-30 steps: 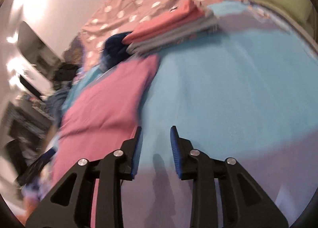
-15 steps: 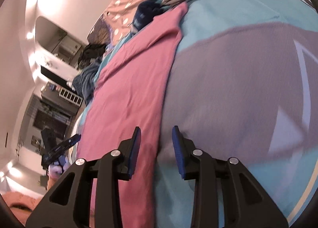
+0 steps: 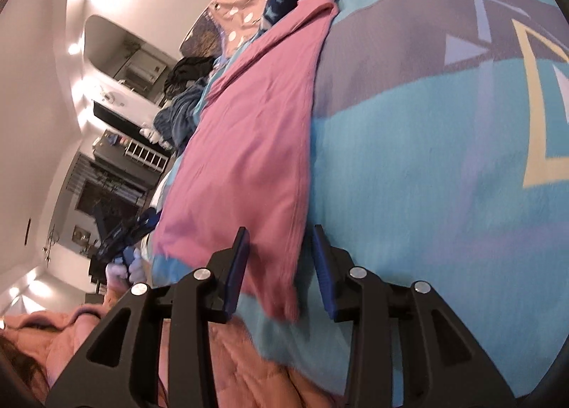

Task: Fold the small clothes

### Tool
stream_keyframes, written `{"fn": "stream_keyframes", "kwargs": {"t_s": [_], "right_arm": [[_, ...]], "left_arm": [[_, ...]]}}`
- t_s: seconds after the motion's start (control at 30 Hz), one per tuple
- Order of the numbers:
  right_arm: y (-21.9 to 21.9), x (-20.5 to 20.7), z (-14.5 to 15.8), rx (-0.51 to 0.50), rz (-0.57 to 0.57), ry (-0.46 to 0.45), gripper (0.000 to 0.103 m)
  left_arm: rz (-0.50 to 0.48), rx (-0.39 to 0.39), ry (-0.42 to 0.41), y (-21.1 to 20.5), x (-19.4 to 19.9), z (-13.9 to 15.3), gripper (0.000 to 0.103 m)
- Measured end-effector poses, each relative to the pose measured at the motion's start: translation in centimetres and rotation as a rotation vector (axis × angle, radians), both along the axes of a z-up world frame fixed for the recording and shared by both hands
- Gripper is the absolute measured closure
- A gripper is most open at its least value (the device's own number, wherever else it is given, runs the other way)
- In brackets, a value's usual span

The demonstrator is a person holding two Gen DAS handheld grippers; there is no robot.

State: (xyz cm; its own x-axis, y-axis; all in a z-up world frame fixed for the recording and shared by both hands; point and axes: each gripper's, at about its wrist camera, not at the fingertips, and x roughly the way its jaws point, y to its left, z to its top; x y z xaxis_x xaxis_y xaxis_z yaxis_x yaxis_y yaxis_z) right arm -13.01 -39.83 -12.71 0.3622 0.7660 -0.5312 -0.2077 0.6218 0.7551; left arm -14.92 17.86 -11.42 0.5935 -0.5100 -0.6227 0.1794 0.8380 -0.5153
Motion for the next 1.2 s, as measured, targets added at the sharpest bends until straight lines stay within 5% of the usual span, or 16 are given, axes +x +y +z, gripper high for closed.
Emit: {"fn": "stream_keyframes", "kwargs": {"t_s": [0.13, 0.23, 0.47, 0.63, 0.67, 0.7, 0.73, 0.77, 0.9, 0.97, 1.2], "right_arm": [[1.5, 2.2, -0.5, 0.082, 0.042, 0.019, 0.06], [1.6, 2.1, -0.3, 0.12, 0.049, 0.008, 0.061], [0.3, 2.2, -1.2, 0.184, 0.039, 0.039, 0.065], [1.4, 2.8, -1.1, 0.186, 0.063, 0.055, 0.065], [1.5, 2.9, -1.1, 0.201, 0.052, 0.059, 0.072], [1.7, 3.0, -1.0, 0.222, 0.035, 0.067, 0.08], [1.6, 3.2, -0.7, 0.239, 0.01, 0.066, 0.096], [1.3, 3.2, -0.2, 0.256, -0.01, 0.048, 0.096], [-1.3, 3.3, 4.2, 0.389, -0.095, -0.109, 0.097], [-1.8, 3.3, 5.8, 0.379, -0.11, -0.174, 0.097], [-3.1, 3.0, 6.1, 0.459, -0.17, -0.197, 0.097]], "left_arm": [[0.001, -0.008, 0.011, -0.4, 1.6, -0.3, 0.04], [-0.008, -0.007, 0.033, 0.1, 0.9, -0.1, 0.058], [0.053, -0.15, 0.029, 3.9, -2.1, -1.4, 0.054], [-0.016, -0.129, 0.006, 2.4, -2.8, -1.5, 0.057], [-0.036, -0.142, 0.006, 2.0, -2.9, -1.6, 0.067], [-0.054, -0.167, 0.021, 1.6, -2.8, -1.8, 0.095], [-0.05, -0.184, 0.043, 1.4, -2.7, -1.9, 0.099], [-0.031, -0.188, 0.051, 1.3, -2.6, -1.6, 0.099], [0.015, -0.353, -0.199, 3.8, -3.7, 5.0, 0.1], [0.014, -0.367, -0.292, 4.4, -4.2, 7.8, 0.1], [0.014, -0.36, -0.293, 3.9, -4.0, 8.7, 0.1]]}}
